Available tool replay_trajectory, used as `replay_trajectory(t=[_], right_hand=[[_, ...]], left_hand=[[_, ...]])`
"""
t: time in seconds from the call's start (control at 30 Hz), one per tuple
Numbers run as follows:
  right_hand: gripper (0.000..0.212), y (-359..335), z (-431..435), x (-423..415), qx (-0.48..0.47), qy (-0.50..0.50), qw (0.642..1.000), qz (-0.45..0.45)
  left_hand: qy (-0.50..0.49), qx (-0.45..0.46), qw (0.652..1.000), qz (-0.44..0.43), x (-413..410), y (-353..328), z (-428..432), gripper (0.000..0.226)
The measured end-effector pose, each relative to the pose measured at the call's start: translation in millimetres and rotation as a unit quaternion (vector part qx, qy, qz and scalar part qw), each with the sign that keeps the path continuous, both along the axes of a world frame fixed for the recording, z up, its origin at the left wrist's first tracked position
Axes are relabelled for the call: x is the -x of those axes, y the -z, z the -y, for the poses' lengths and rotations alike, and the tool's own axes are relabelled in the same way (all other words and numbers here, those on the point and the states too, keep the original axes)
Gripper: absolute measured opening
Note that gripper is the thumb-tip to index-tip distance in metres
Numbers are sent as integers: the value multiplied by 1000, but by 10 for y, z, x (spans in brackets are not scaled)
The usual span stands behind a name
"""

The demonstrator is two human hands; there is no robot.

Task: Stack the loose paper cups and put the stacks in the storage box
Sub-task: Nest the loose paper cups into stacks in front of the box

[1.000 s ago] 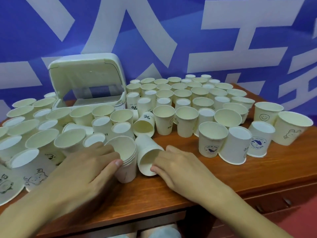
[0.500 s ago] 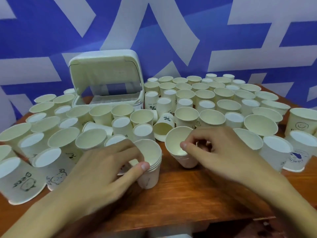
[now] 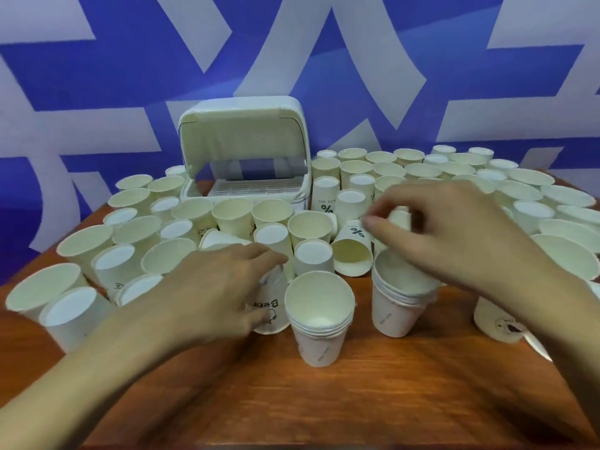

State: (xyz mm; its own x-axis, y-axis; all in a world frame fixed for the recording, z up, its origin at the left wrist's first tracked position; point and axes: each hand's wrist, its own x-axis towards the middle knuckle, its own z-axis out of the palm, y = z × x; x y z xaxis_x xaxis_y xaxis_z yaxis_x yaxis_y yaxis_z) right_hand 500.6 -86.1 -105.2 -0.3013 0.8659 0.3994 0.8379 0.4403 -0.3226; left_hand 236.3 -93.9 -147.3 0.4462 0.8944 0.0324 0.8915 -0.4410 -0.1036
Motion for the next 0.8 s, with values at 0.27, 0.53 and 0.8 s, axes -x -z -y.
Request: replay_trajectory(t=[0.27, 0.53, 0.8], right_hand=[[50, 85, -667, 688, 55, -82, 960, 262], [55, 177, -671, 815, 8, -39, 951, 308], [55, 79, -677, 842, 106, -60, 965, 233]], left_hand=[[-28, -62, 997, 30, 111, 1, 78, 65], [-9, -91, 995, 43, 70, 277, 345, 57], [-53, -55, 994, 73, 28, 347, 380, 41]])
